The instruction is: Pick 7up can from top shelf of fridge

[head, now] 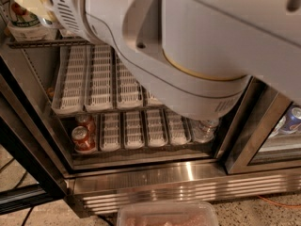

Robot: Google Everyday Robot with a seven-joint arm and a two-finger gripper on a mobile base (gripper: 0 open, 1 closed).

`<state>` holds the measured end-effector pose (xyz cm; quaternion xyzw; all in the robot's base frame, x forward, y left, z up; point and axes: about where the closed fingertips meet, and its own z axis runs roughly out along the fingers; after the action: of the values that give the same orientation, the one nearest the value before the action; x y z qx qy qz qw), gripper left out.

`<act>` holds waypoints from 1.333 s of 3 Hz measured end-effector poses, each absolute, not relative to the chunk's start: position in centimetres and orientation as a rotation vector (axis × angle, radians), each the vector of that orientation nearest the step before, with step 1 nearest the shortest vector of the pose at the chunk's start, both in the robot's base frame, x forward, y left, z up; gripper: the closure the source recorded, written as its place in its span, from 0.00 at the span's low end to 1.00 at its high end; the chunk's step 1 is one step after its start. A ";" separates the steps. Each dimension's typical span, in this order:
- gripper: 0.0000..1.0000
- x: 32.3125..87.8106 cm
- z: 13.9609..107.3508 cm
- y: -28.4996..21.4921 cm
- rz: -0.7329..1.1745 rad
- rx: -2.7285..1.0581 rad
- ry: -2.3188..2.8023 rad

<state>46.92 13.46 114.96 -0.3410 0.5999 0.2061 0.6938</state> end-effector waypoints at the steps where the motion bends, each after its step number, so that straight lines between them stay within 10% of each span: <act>1: 1.00 46.9 115.0 13.5 0.460 -0.761 1.340; 4: 1.00 44.2 109.6 6.4 0.629 -0.743 1.444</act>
Offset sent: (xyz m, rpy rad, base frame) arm -0.0033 -0.0408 -0.0296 0.0488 0.0832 0.0427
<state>44.18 6.36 109.61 -0.3263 0.6343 0.2760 0.6442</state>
